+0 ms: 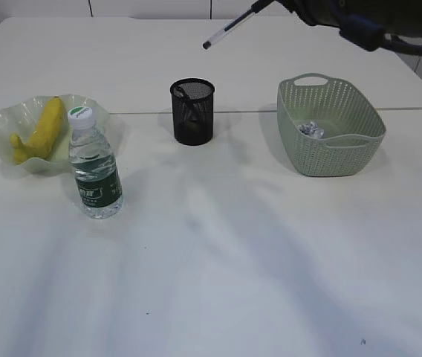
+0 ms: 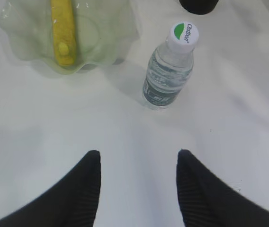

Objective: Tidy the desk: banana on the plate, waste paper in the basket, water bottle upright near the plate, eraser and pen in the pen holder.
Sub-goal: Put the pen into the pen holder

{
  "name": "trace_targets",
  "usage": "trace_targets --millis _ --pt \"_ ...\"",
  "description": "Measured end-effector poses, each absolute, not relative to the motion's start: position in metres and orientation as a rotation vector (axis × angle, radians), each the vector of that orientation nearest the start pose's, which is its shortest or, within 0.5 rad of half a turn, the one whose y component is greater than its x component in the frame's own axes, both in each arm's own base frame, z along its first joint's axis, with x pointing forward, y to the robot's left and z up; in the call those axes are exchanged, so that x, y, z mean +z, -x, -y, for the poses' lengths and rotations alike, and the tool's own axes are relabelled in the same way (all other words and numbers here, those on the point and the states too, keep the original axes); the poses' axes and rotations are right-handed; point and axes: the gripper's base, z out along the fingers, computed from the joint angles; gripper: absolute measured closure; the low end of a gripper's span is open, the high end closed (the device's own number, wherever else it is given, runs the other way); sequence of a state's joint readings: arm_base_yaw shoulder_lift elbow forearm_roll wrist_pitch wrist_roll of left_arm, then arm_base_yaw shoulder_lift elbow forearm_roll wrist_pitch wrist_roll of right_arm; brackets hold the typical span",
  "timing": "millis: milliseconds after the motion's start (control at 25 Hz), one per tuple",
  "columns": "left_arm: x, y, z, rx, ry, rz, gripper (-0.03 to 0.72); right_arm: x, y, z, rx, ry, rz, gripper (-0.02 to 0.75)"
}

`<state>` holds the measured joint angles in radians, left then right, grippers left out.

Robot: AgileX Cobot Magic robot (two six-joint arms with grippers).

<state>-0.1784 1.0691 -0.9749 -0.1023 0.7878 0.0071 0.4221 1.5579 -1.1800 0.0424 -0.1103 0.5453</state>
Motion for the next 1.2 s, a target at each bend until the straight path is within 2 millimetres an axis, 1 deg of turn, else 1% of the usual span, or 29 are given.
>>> trace_targets --millis 240,400,640,760,800,880,1000,1200 --pt "0.344 -0.207 0.044 -0.199 -0.173 -2.377 0.329 0.337 -0.373 -0.158 0.626 -0.088 -1.868 0.688" --pt "0.344 -0.207 0.044 -0.196 -0.174 -2.377 0.329 0.331 -0.401 -0.159 0.555 -0.067 -1.906 0.688" --pt "0.344 -0.207 0.044 -0.194 -0.175 -2.377 0.329 0.316 -0.439 -0.169 0.447 0.003 -1.959 0.688" --pt "0.344 -0.207 0.044 -0.191 -0.176 -2.377 0.329 0.302 -0.457 -0.175 0.410 0.023 -1.982 0.688" --pt "0.344 -0.207 0.043 -0.189 -0.177 -2.377 0.329 0.300 -0.462 -0.177 0.398 0.032 -1.981 0.688" --pt "0.344 -0.207 0.043 -0.185 -0.179 -2.377 0.329 0.291 -0.473 -0.180 0.379 0.043 -1.992 0.688" --pt "0.344 -0.207 0.043 -0.175 -0.183 -2.376 0.329 0.284 -0.485 -0.185 0.366 0.055 -1.981 0.688" --pt "0.344 -0.208 0.042 -0.161 -0.188 -2.376 0.329 0.273 -0.500 -0.190 0.354 0.059 -1.984 0.688"
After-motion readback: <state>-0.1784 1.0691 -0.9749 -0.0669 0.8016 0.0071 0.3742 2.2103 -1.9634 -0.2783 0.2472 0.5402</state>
